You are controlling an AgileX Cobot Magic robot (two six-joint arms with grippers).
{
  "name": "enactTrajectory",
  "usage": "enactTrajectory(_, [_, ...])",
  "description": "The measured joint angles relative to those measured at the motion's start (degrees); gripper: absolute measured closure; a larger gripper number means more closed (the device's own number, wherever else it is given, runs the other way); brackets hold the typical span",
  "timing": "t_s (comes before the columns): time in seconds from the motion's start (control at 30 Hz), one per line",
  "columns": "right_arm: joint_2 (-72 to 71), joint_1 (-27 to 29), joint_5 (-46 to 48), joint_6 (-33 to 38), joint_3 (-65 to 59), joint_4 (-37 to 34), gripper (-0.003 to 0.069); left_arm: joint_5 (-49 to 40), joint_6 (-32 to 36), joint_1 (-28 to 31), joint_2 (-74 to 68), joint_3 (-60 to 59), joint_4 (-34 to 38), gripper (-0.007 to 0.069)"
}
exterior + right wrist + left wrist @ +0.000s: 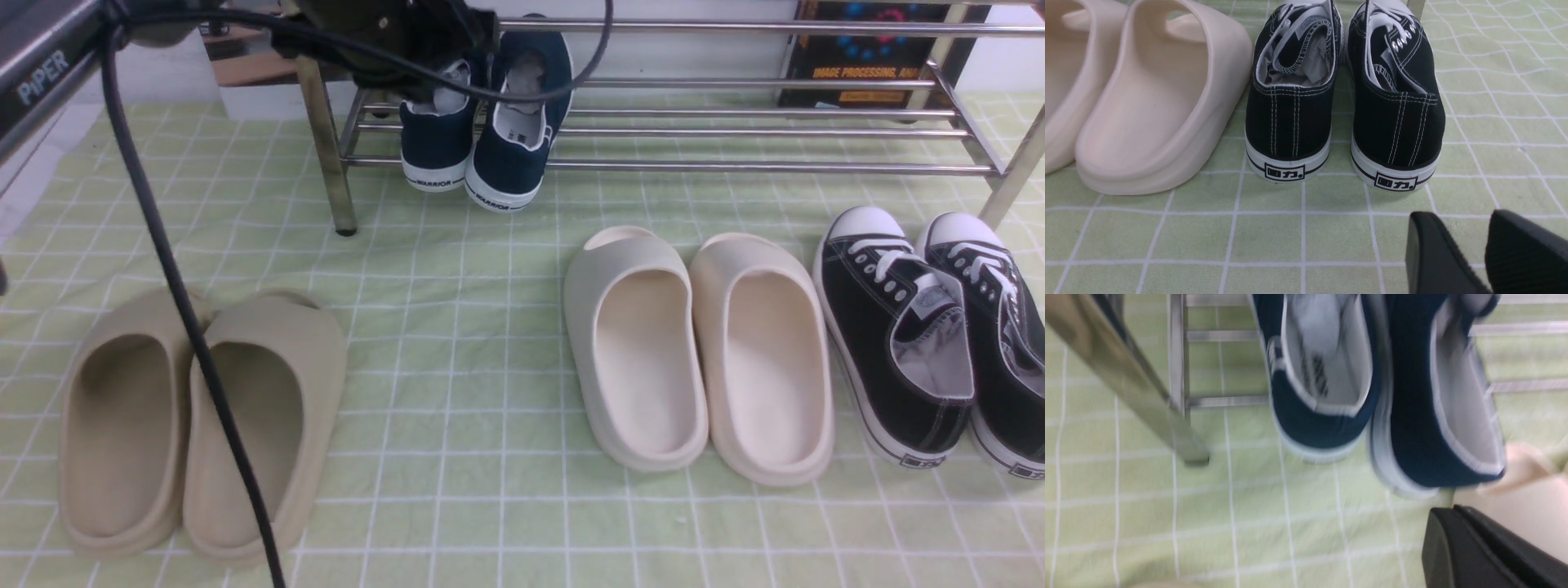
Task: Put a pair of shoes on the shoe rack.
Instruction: Use the left arm to put a shoe into the shoe rack
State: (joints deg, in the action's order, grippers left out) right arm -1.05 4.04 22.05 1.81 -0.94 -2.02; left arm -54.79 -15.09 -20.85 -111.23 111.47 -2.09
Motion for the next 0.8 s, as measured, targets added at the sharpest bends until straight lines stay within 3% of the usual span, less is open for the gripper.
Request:
enactTrajectory(0.2, [0.0, 0.0, 0.0, 0.0, 0.0, 0.2, 0.0420, 1.2, 1.0, 0.0, -8.6, -2.0, 5.3, 0.0638])
enactTrajectory(0.4, [0.0, 0.0, 0.0, 0.0, 0.0, 0.2, 0.0420, 9.3, 1.0, 0.0, -11.6, -2.3, 13.0, 0.0638])
enactTrajectory(0.8, [0.0, 0.0, 0.0, 0.0, 0.0, 0.2, 0.0420, 20.8, -2.0, -0.1, -11.6, -2.3, 14.3, 0.0638])
